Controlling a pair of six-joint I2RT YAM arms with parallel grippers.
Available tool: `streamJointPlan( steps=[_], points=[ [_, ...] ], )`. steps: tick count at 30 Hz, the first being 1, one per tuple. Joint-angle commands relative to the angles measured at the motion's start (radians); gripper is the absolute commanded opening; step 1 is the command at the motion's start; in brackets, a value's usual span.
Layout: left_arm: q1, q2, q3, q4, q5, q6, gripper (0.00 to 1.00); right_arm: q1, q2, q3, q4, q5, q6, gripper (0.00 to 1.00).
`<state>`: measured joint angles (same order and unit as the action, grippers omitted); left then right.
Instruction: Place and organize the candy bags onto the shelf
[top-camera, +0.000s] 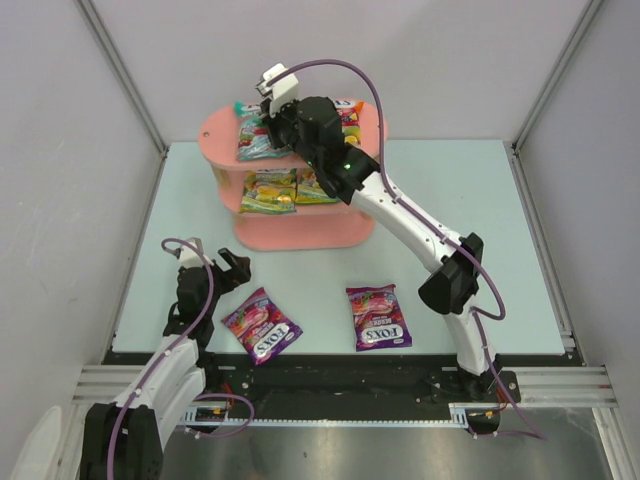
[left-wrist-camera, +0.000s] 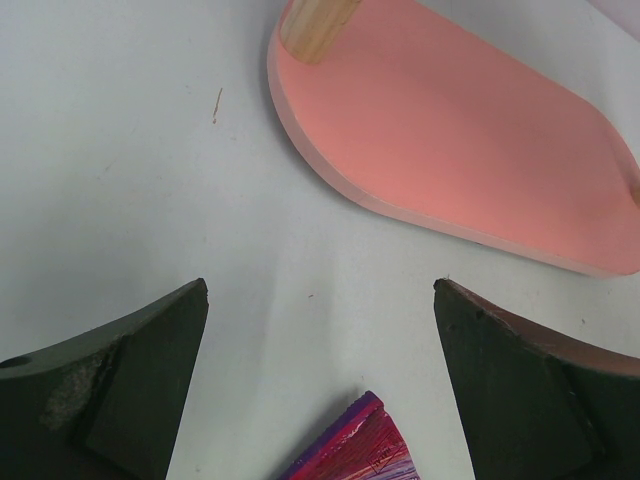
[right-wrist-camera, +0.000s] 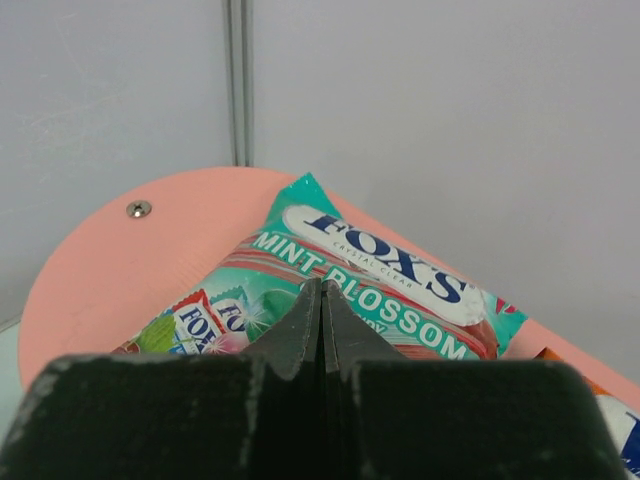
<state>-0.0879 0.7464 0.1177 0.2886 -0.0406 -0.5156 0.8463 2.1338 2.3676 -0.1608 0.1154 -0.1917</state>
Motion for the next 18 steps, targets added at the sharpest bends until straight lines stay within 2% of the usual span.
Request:
streamJointPlan(
  steps=[1,10,13,18],
  points=[
    [0.008,-0.004,0.025,0.023,0.005,-0.011,1.0,0.0,-0.058,-0.088,0.021,-0.003,0.032,0.0],
    [0.01,-0.004,0.025,0.024,0.005,-0.011,1.0,0.004,-0.087,-0.162,0.067,0.001,0.037,0.0],
    [0.008,-0.002,0.025,0.026,0.005,-0.011,1.0,0.004,-0.066,-0.101,0.073,0.001,0.029,0.0],
    [0.008,0.002,0.027,0.024,0.007,-0.011,1.0,0.0,0.021,0.184,0.056,-0.005,0.011,0.0]
  ],
)
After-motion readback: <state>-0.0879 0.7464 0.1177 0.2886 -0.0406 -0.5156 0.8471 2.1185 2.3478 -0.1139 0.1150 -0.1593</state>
